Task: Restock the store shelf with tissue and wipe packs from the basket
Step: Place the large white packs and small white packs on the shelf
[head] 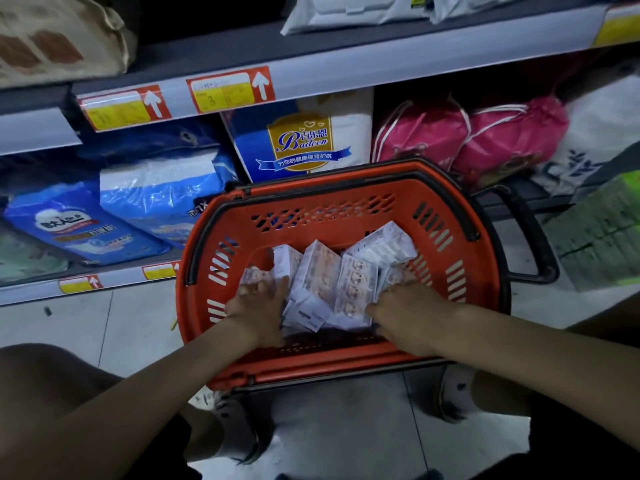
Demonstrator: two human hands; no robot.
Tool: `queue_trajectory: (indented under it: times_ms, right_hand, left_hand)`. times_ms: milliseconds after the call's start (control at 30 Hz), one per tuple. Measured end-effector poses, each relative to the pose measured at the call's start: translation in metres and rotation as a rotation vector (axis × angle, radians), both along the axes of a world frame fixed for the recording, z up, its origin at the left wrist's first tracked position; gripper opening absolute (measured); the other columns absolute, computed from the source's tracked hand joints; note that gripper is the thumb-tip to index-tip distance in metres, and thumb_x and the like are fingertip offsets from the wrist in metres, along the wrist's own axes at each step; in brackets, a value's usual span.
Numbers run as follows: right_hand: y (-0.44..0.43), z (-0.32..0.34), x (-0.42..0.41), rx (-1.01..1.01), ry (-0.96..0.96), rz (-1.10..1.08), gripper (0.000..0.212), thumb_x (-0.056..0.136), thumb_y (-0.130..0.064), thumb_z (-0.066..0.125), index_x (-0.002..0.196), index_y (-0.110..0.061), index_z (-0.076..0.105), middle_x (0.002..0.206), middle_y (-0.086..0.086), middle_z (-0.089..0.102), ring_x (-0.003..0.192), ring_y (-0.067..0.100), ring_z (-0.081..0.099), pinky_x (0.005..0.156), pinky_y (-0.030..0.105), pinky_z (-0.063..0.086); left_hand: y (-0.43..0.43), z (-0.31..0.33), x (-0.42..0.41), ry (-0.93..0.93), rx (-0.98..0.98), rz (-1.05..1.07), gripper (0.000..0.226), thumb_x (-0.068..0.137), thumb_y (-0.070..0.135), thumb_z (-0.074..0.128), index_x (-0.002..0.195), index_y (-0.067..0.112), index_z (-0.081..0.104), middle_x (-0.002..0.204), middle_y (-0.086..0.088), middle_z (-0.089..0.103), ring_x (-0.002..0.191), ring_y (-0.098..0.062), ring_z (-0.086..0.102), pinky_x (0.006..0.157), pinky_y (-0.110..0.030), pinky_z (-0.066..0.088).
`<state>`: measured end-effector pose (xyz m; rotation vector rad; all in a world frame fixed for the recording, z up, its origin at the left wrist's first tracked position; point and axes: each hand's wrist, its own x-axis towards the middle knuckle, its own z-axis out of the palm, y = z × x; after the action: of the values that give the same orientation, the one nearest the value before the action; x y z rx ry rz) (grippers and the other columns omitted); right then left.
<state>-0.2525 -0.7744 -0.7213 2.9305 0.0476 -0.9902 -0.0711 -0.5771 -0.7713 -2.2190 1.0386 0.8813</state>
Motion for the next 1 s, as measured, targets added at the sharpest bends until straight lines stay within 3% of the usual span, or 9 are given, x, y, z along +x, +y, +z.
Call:
queue_trajectory:
  times_ms: [233,333,467,600,700,767,833,933,1000]
  right_hand:
    - [0.000,0.003,0.002,0.008,-0.005,0.001,0.036,0.106,-0.036,0.047,0.135,-0.017,0.054,0.132,0.013,0.060,0.118,0.034,0.060,0.098,0.041,0.047]
    - [0.001,0.006,0.003,0.001,-0.010,0.005,0.038,0.105,-0.037,0.047,0.137,-0.016,0.052,0.133,0.013,0.059,0.120,0.034,0.058,0.102,0.044,0.046]
    - [0.001,0.008,0.004,0.009,-0.023,-0.007,0.041,0.105,-0.040,0.048,0.139,-0.017,0.051,0.136,0.013,0.057,0.124,0.033,0.055,0.101,0.041,0.044]
    - [-0.001,0.007,0.003,0.019,-0.017,-0.025,0.044,0.104,-0.042,0.049,0.141,-0.019,0.050,0.138,0.011,0.056,0.124,0.033,0.055,0.102,0.040,0.045]
    - [-0.003,0.007,0.003,0.027,-0.026,-0.042,0.047,0.104,-0.043,0.048,0.145,-0.020,0.047,0.140,0.010,0.054,0.126,0.033,0.054,0.100,0.038,0.044]
    - [-0.005,0.008,0.003,0.032,-0.040,-0.052,0.049,0.105,-0.043,0.047,0.148,-0.020,0.045,0.141,0.010,0.053,0.127,0.032,0.053,0.100,0.038,0.043]
    - [-0.006,0.008,0.004,0.032,-0.051,-0.062,0.050,0.105,-0.043,0.046,0.149,-0.020,0.044,0.142,0.010,0.053,0.128,0.032,0.052,0.101,0.037,0.043]
    - [-0.005,0.007,0.004,0.034,-0.042,-0.064,0.050,0.105,-0.044,0.045,0.150,-0.020,0.044,0.142,0.010,0.053,0.128,0.032,0.052,0.100,0.036,0.043]
    - [-0.002,0.007,0.004,0.031,-0.034,-0.053,0.050,0.105,-0.044,0.046,0.148,-0.020,0.045,0.141,0.010,0.053,0.127,0.032,0.053,0.098,0.037,0.044]
  left_hand:
    - [-0.012,0.009,-0.005,0.055,0.026,0.174,0.127,0.079,0.052,0.080,0.163,0.028,-0.011,0.168,-0.006,0.010,0.151,-0.041,0.017,0.110,-0.059,0.043]
    - [-0.016,0.012,-0.007,0.052,0.015,0.226,0.111,0.084,0.057,0.074,0.163,0.026,0.002,0.166,-0.005,0.017,0.150,-0.040,0.020,0.110,-0.062,0.040]
    - [-0.026,0.025,0.003,0.031,-0.012,0.292,0.090,0.081,0.033,0.075,0.157,0.022,0.028,0.160,-0.010,0.033,0.147,-0.037,0.032,0.113,-0.060,0.035]
    - [-0.025,0.047,0.025,0.063,-0.094,0.343,0.070,0.082,0.037,0.071,0.148,0.030,0.049,0.144,0.001,0.056,0.139,-0.030,0.048,0.115,-0.055,0.032]
    - [-0.019,0.071,0.043,0.174,-0.331,0.520,0.045,0.088,0.023,0.074,0.132,0.025,0.067,0.111,0.002,0.065,0.115,-0.026,0.065,0.096,-0.037,0.049]
    - [-0.015,0.090,0.054,0.186,-0.565,0.659,0.030,0.092,0.003,0.069,0.116,0.020,0.072,0.113,-0.001,0.068,0.104,-0.020,0.064,0.091,-0.032,0.053]
    - [-0.013,0.105,0.060,0.210,-0.711,0.738,0.031,0.091,-0.004,0.066,0.107,0.022,0.072,0.112,0.000,0.071,0.096,-0.017,0.068,0.081,-0.030,0.057]
    - [-0.014,0.099,0.052,0.330,-0.614,0.676,0.023,0.092,0.017,0.075,0.114,0.025,0.070,0.116,-0.001,0.072,0.103,-0.019,0.069,0.084,-0.030,0.053]
    - [-0.013,0.077,0.039,0.318,-0.388,0.530,0.052,0.092,0.046,0.073,0.138,0.023,0.061,0.136,-0.005,0.065,0.111,-0.019,0.062,0.095,-0.032,0.049]
